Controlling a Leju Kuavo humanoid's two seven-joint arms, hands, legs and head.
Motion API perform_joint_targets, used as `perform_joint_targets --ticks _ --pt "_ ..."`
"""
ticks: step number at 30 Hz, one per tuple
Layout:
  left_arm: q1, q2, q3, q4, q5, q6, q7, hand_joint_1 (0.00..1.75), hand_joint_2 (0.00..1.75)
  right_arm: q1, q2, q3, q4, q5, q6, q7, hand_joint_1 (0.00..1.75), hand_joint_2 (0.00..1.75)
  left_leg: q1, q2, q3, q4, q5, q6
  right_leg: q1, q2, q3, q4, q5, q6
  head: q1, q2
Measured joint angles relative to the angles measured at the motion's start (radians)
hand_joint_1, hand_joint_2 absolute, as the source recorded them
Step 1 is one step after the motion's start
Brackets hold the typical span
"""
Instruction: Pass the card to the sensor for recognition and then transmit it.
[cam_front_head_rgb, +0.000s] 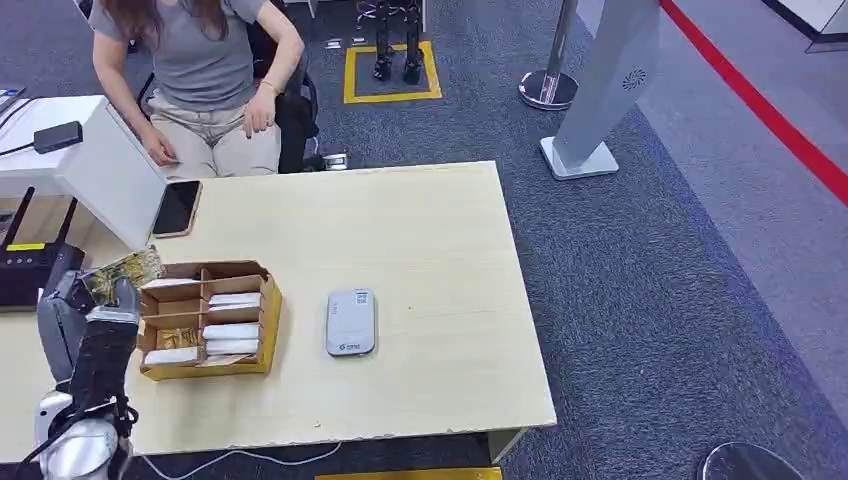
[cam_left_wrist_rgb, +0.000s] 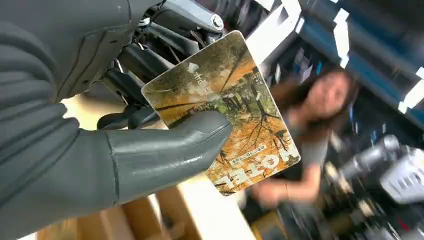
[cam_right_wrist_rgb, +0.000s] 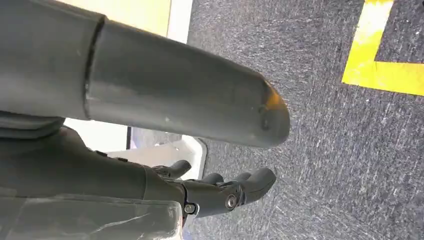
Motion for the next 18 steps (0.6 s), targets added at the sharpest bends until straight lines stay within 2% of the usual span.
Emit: perform_joint_targets --ticks 2,4,6,12,18 --pt "-0.015 0.0 -0.027 0.002 -0.22 0.103 0.029 1.75 1.75 -0.002 0.0 0.001 0.0 0.005 0.003 0.0 0.0 0.0 0.0 0.0 0.0 0.0 0.0 0.0 0.0 0.0 0.0 0.0 0.0 0.0 0.0 0.0" --pt "-0.031 0.002 -0.064 0.012 -0.39 0.157 0.059 1.75 1.75 -0.005 0.0 0.002 0.0 0.009 0.004 0.0 0.0 0.0 0.0 0.0 0.0 0.0 0.0 0.0 0.0 0.0 0.0 0.0 0.0 0.0 0.0 0.0" --pt "-0.041 0.002 -0.101 0.033 -0.515 0.187 0.087 1.75 1.75 -0.007 0.0 0.004 0.0 0.018 0.008 -0.001 0.0 0.0 0.0 0.001 0.0 0.0 0.0 0.0 0.0 0.0 0.0 0.0 0.0 0.0 0.0 0.0" --pt "-0.071 0.005 -0.197 0.121 -0.833 0.277 0.178 1.75 1.75 -0.009 0.0 0.015 0.0 0.026 0.018 -0.001 0.0 0.0 0.0 0.0 0.0 0.0 0.0 0.0 0.0 0.0 0.0 0.0 0.0 0.0 0.0 0.0" --pt "-0.097 0.008 -0.276 0.191 -1.056 0.302 0.26 1.75 1.75 -0.011 0.0 0.028 0.0 0.039 0.018 0.0 0.0 0.0 0.0 0.0 0.0 0.0 0.0 0.0 0.0 0.0 0.0 0.0 0.0 0.0 0.0 0.0"
